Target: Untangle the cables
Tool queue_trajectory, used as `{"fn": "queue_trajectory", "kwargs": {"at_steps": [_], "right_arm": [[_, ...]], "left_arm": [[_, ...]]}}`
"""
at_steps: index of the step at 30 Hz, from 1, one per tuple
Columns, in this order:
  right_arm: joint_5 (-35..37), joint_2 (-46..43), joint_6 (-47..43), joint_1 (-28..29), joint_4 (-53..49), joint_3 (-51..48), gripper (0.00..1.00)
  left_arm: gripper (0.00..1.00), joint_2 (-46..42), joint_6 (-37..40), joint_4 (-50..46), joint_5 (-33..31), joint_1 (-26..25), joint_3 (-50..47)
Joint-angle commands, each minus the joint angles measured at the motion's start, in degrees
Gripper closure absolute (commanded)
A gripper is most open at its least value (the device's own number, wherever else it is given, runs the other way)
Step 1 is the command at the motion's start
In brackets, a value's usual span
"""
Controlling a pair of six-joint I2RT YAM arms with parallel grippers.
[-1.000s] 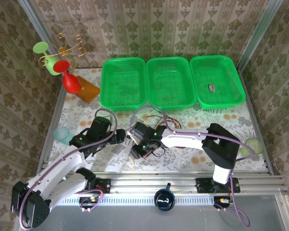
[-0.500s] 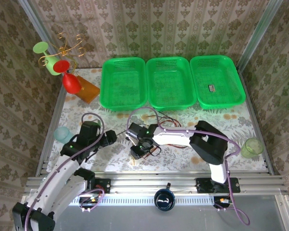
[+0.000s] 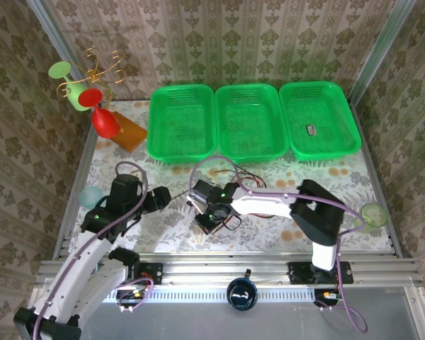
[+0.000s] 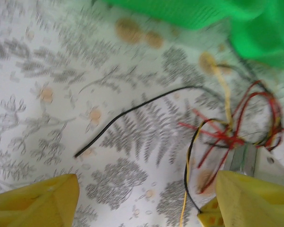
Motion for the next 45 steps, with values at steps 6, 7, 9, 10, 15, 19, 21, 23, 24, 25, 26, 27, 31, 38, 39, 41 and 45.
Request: {"fn": "queue_trajectory", "kwargs": {"at_steps": [6, 7, 9, 10, 15, 19, 21, 23, 24, 25, 26, 27, 31, 38, 39, 41, 45], "right_arm": [[-7.3, -17.6, -4.5, -6.2, 13.7, -5.5, 1.00], [-8.5, -18.8, -5.0, -7.0, 14.2, -5.3, 1.00], [-8.6, -21.0, -5.7, -8.4, 15.1, -5.1, 1.00], [-8.9, -22.4, -5.9, -9.2, 16.2, -5.3, 1.00], [-14.7, -27.0, -2.7, -13.6, 29.2, -10.7, 1.00], [-15.1, -23.3, 0.0, -16.1, 40.0, -17.1, 1.00], [-16.3, -20.2, -0.7, -16.1, 39.4, -17.1, 1.00], [-15.3, -18.6, -2.5, -15.7, 38.3, -17.1, 1.00], [-14.7, -18.1, -3.2, -15.7, 38.8, -17.9, 1.00], [-14.0, -17.8, -3.8, -15.7, 39.5, -18.6, 1.00], [-13.9, -17.7, -4.2, -15.7, 40.0, -19.0, 1.00], [-13.8, -17.6, -4.5, -15.6, 40.3, -19.2, 1.00], [-15.3, -17.3, -4.6, -15.6, 41.0, -19.1, 1.00], [-15.6, -18.6, -5.1, -15.5, 43.6, -21.1, 1.00], [-15.2, -18.9, -5.1, -15.4, 44.0, -21.6, 1.00], [-14.7, -19.4, -5.2, -15.4, 45.1, -22.5, 1.00], [-13.7, -20.5, -5.5, -15.2, 47.8, -24.0, 1.00]], "left_arm": [[0.32, 1.0, 6.7, 0.8, -1.1, -1.8, 8.2], [0.32, 1.6, 6.7, 1.2, -1.1, -1.7, 8.4], [0.31, 2.4, 6.0, 2.2, -0.3, -3.3, 8.7], [0.30, 2.8, 5.7, 2.9, 0.1, -3.9, 8.7], [0.26, 4.2, 5.3, 4.4, 0.1, -6.3, 9.3], [0.25, 6.0, 5.4, 6.3, 1.6, -7.2, 9.3], [0.25, 6.9, 5.6, 7.3, 3.2, -8.0, 9.4], [0.25, 7.6, 4.9, 8.3, 4.6, -8.7, 9.5], [0.25, 8.0, 4.4, 8.9, 5.4, -9.0, 9.5], [0.25, 8.3, 3.7, 9.7, 6.2, -9.3, 9.5], [0.25, 8.5, 3.1, 10.7, 6.8, -9.5, 9.3], [0.25, 8.8, 2.5, 11.8, 7.6, -9.7, 9.0], [0.26, 11.3, 0.0, 15.3, 9.5, -10.7, 7.8], [0.29, 16.6, -5.1, 26.4, 11.3, -13.3, 4.3], [0.29, 17.4, -5.9, 28.5, 12.2, -13.3, 3.8], [0.30, 19.0, -6.0, 29.4, 12.6, -13.2, 4.7], [0.31, 22.4, -5.8, 28.6, 11.9, -13.0, 6.5]]}}
